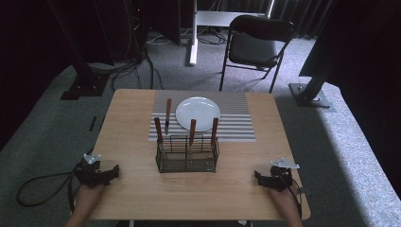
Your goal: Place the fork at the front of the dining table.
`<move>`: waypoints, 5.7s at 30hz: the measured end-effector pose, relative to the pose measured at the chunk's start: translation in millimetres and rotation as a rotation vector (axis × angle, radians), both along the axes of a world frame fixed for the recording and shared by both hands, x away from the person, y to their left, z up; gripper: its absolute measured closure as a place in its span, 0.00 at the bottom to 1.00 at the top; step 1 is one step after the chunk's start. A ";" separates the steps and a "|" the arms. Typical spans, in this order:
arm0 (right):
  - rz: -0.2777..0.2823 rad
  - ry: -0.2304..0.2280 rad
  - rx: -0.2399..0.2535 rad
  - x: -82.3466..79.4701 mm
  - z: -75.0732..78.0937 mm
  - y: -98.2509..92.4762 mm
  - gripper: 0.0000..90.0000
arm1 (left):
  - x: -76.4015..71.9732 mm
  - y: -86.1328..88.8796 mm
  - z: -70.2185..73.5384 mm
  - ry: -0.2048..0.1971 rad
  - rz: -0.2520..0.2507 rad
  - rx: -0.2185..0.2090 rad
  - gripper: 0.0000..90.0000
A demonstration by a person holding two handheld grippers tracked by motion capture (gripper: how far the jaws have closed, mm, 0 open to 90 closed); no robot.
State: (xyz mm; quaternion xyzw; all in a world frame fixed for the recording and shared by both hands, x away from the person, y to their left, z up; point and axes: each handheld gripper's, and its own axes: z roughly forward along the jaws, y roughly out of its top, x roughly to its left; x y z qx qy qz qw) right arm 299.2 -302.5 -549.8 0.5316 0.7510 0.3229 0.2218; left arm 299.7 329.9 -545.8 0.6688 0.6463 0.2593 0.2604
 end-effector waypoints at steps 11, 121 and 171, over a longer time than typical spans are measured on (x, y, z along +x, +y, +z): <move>0.022 0.007 -0.004 -0.7 0.5 0.0 0.13 | 0.0 0.1 0.0 0.000 0.000 0.000 0.00; 0.483 -0.211 0.168 3.8 153.9 229.0 0.19 | 0.0 0.2 0.0 0.000 -0.001 0.001 0.00; 0.201 -0.218 0.159 44.5 148.1 351.9 0.33 | 0.0 0.3 0.0 0.000 -0.002 0.002 0.00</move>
